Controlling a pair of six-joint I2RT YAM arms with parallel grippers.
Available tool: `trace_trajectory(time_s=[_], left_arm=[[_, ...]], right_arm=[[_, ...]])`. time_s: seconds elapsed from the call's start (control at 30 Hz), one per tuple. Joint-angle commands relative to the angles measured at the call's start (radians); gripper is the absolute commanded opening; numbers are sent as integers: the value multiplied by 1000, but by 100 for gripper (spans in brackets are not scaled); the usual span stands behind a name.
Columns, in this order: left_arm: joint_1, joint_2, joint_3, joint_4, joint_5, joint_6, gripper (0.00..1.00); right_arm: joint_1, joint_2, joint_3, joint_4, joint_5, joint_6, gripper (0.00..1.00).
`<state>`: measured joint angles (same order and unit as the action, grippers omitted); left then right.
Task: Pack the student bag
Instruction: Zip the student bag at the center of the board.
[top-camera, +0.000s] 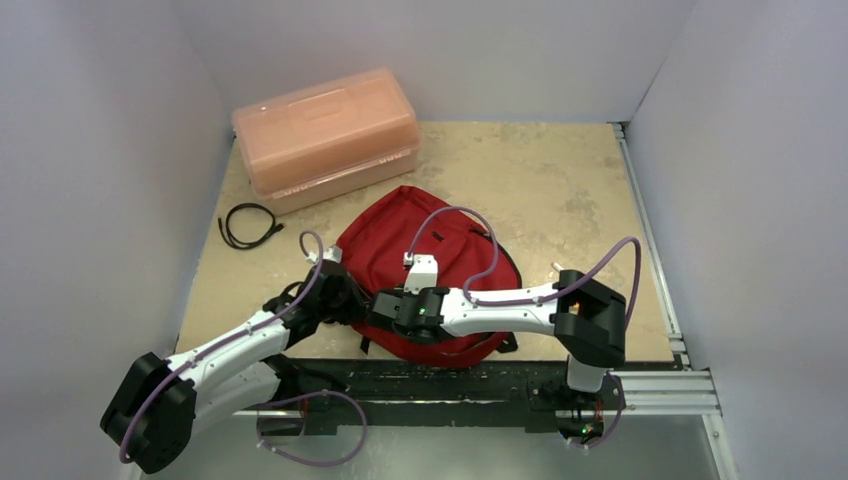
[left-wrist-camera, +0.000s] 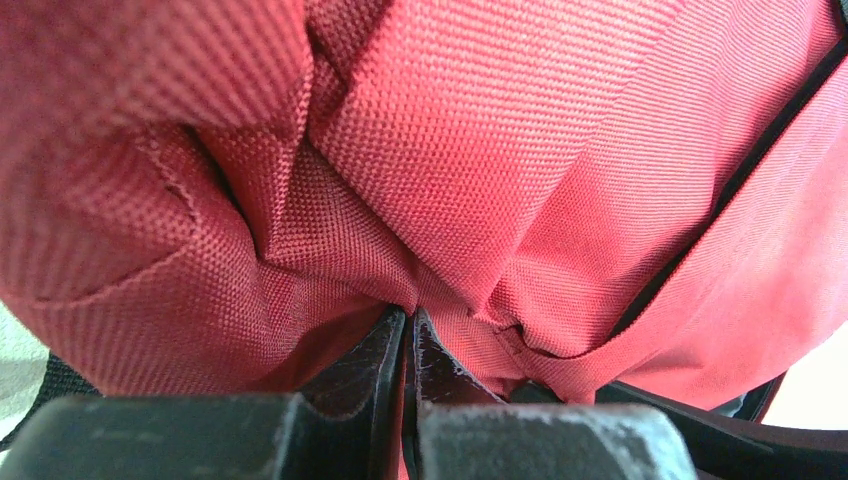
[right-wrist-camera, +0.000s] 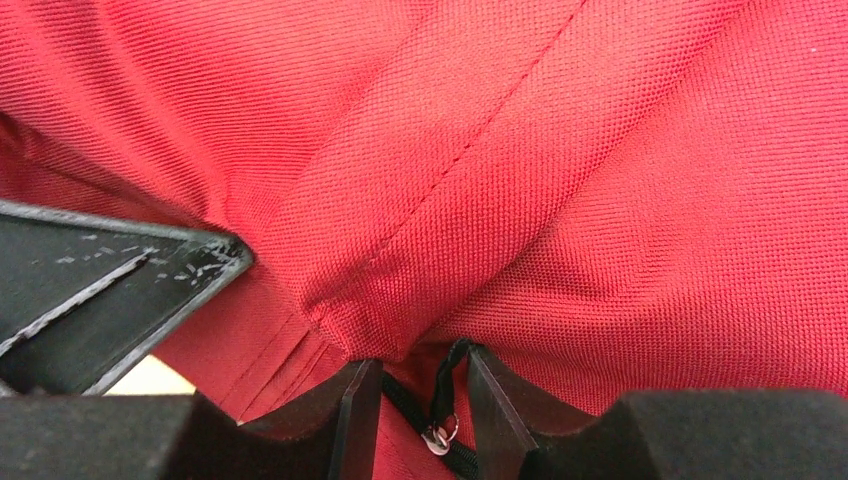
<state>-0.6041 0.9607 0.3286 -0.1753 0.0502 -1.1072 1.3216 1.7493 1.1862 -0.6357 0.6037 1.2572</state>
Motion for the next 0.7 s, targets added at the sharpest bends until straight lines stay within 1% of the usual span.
trace_trajectory(time_s=[0.0,0.07,0.1,0.17,0.2,0.27,0.37,0.43,0.5,0.57,0.67], left_arm=[[-2,-15,-14,25,39,-11,0],[-2,-18,-11,24,38,-13,0],[-1,-19,-11,22,37,-13,0],[-1,-20,-11,19,32,-16,0],[-1,-20,-11,18,29,-18,0],[-1,-20,-12,15,24,-22,0],[-1,-24,-9,-20,-14,-41,0],[-2,-24,5,-87,-82,-66,0],[-2,-19,26,-160,-154,-91,0],[-2,-17,38,-213,-216,-101,0],[-2,-31,36,-276,-296,-119,0]], right_arm=[[-13,43,68,-155,99,107,39],[-13,48,69,-181,114,125,37],[-13,45,67,-183,122,126,34],[-13,36,59,-188,141,134,23],[-13,31,56,-187,150,136,13],[-13,20,50,-188,160,138,0],[-10,-4,50,-223,207,137,0],[-6,-27,45,-267,239,146,0],[-2,-60,32,-357,280,210,0],[5,-117,-5,-422,323,263,0],[19,-252,-86,-465,388,315,0]])
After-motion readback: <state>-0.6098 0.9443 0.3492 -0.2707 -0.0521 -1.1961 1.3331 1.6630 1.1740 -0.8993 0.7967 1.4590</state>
